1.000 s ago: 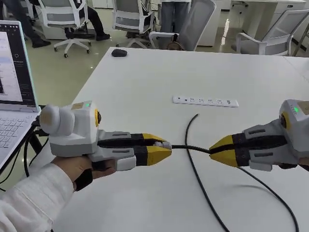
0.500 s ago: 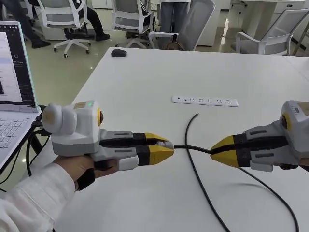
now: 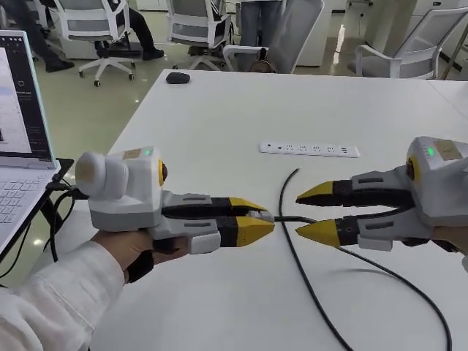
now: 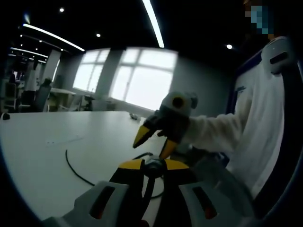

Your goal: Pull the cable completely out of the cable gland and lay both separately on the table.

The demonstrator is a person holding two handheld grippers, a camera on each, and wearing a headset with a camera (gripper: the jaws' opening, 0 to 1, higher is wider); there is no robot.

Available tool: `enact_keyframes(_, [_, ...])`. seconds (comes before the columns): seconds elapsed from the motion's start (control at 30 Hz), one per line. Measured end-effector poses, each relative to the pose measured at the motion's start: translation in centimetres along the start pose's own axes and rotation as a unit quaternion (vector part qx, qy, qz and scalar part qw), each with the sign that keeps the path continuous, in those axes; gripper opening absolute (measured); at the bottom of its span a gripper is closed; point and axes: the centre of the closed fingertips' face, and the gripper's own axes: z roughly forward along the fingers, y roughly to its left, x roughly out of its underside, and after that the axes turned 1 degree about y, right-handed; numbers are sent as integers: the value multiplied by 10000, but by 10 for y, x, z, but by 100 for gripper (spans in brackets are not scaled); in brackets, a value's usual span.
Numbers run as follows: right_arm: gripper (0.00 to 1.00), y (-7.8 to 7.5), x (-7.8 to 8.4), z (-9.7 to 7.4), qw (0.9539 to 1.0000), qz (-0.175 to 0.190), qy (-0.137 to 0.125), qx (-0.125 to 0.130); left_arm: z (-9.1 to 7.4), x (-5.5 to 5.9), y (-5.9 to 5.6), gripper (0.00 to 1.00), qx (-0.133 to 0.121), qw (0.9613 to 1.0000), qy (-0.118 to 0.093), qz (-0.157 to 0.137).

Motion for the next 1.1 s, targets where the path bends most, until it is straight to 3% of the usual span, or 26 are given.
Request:
enact_keyframes(0.4, [16,11,-5,16,9994,-41,-111,-327,-2,0,0,16,-2,10000,-13,-22])
enact_keyframes(0.5, [7,15,-5,18,9991,-52,-68,-417,-2,0,0,16,16,10000,-19,-53])
enact_keyframes(0.83, [4,16,-2,16,9990,-46,-4,-437,-1,2,2,16,12,9999,-28,-123])
enact_keyframes(1.1, [4,12,7,5,9996,67,36,-288,-8,2,6,17,-45,9999,-24,-150])
